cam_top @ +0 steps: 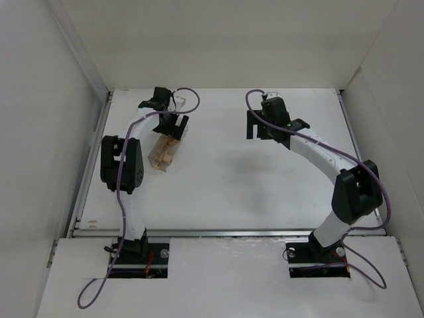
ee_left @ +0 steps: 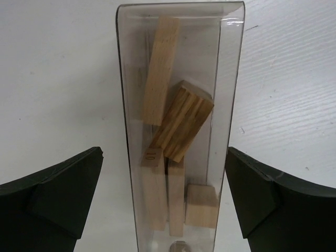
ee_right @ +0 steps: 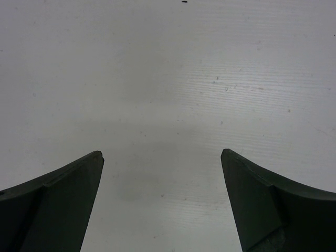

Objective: Build the wood block tower

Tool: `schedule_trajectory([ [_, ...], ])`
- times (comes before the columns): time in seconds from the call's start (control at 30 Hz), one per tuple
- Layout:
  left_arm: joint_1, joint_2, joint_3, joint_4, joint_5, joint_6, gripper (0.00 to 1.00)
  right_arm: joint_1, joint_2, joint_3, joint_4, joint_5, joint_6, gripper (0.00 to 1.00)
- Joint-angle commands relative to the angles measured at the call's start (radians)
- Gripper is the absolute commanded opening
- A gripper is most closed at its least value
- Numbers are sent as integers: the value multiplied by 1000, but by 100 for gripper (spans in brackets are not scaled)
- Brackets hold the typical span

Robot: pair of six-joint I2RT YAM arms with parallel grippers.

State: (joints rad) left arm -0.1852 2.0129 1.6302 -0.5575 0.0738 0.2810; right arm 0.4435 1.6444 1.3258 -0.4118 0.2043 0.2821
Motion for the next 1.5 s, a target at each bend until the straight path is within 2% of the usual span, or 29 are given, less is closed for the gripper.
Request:
schedule_trajectory([
  [0.0,-25,-49,-19,22,-22,7,100,17,9,36,4,15,-15,99],
  [0.13,-25,-10,-20,-16,-22,17,96,27,18,45,-5,26,-15,99],
  [0.23,-5,23,-29,-34,7,17,83,27,18,46,-5,46,-24,99],
  [0.3,-5,23,-43,-35,26,4,77,37,18,46,-15,58,-24,99],
  [0.43,-5,10,-46,-24,26,-19,47,37,18,46,-15,78,-24,99],
  [0.47,-5,0,-37,-33,26,-19,30,37,18,55,-15,78,-24,99],
  [0.63,-55,-31,5,-24,-69,-42,3,46,28,64,-15,78,-24,99],
  [0.67,-94,-42,5,-24,-141,-31,0,46,28,64,-24,87,-24,99],
  [0.73,-140,-42,5,13,-236,-31,0,46,28,64,-24,87,-24,99],
  [0.77,-187,-42,5,27,-346,-31,0,55,28,64,-24,96,-24,99],
  [0.83,-233,-42,-18,89,-463,-5,0,55,28,64,-24,106,-24,99],
  [0.9,-293,-42,-61,145,-630,15,0,55,28,64,-35,148,-15,99],
  [1.0,-350,-19,-105,244,-803,49,0,55,28,75,-55,229,23,99],
  [1.13,-404,1,-159,347,-940,95,0,55,28,84,-104,346,71,99],
  [1.2,-422,1,-181,399,-971,116,0,55,37,93,-134,385,89,99],
  [1.3,-435,10,-181,375,-971,98,0,55,37,93,-154,423,108,99],
  [1.47,-427,1,-104,277,-863,23,0,55,37,84,-154,385,108,99],
])
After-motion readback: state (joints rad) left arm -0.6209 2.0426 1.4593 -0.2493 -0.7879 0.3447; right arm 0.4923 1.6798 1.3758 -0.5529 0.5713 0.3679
